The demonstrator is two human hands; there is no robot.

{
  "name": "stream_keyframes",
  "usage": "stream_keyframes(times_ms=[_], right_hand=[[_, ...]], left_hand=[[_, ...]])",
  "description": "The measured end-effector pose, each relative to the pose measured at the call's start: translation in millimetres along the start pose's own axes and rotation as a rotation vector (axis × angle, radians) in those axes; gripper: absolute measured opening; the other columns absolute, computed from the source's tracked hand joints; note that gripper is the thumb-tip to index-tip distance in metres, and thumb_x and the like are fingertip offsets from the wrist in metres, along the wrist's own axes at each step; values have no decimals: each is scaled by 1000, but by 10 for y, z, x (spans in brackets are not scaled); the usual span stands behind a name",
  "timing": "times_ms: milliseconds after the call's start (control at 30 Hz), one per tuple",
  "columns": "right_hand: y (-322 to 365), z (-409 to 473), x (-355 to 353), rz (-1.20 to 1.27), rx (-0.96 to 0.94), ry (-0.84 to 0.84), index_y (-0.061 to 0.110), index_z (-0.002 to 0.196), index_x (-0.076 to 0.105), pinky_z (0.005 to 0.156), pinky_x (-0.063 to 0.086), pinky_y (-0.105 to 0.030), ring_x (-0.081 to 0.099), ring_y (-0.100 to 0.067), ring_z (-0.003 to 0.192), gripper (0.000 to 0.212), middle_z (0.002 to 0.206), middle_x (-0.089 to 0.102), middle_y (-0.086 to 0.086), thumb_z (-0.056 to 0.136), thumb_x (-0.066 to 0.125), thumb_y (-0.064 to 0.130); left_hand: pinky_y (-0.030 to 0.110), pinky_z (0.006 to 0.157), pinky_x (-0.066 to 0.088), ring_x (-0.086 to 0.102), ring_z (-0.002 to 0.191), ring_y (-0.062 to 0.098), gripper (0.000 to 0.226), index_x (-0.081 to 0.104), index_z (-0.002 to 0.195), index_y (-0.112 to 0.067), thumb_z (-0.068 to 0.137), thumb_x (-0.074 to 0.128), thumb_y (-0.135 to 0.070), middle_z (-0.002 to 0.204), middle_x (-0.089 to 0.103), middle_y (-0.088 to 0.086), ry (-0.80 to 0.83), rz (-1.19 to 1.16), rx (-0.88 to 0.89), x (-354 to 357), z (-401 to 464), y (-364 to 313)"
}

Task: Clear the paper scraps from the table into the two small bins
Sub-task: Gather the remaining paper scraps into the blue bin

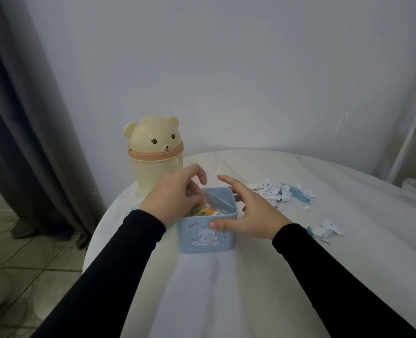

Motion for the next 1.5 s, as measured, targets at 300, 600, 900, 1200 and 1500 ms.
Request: stream_keyframes(times_ms=[300, 600, 900, 1200, 1500], right_hand=[[-87, -8, 3, 69, -13, -91, 45, 138, 37, 70, 34, 4, 45, 23, 104, 91, 119, 53, 29, 60, 84, 48], [-104, 31, 38, 107, 1, -134, 43, 140, 34, 75, 38, -7, 45, 18, 105, 96, 122, 52, 25, 58, 84, 50], [-114, 96, 115, 152, -8, -143, 41, 138, 37, 70, 38, 0, 46, 18, 106, 91, 118, 53, 28, 60, 85, 46], [-124, 250, 272, 234, -12, -90, 49, 138, 32, 88, 43, -15, 48, 13, 113, 96, 122, 54, 26, 58, 85, 49], [-116, 253, 284, 185, -45, -36, 48, 144, 20, 87, 31, -4, 38, 17, 122, 102, 134, 46, 23, 60, 79, 52]], left_hand=[[23, 76, 36, 57, 85, 13, 8, 59, 93, -30, 86, 60, -25, 83, 64, -9, 156, 344, -21, 181, -5, -88], [18, 74, 34, 47, 84, 3, 14, 73, 81, -34, 70, 81, -35, 96, 51, -13, 102, 241, -95, -188, 11, 32], [12, 68, 35, 54, 87, 5, 13, 70, 72, -32, 80, 74, -22, 106, 65, -9, 70, 125, -149, -114, -2, 186], [14, 61, 44, 59, 72, 9, 15, 67, 86, -25, 80, 65, -11, 76, 64, -9, 167, 240, -158, 49, 42, 138], [19, 68, 42, 62, 84, 13, 20, 76, 93, -20, 84, 60, -15, 89, 71, -7, 195, 393, -192, -15, 80, 107]])
Point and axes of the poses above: each hand's wrist, its own z-axis towards the middle knuckle, its own x-axis out of the palm, y = z × x, the point moved 10 cm from there along z, towards the middle knuckle
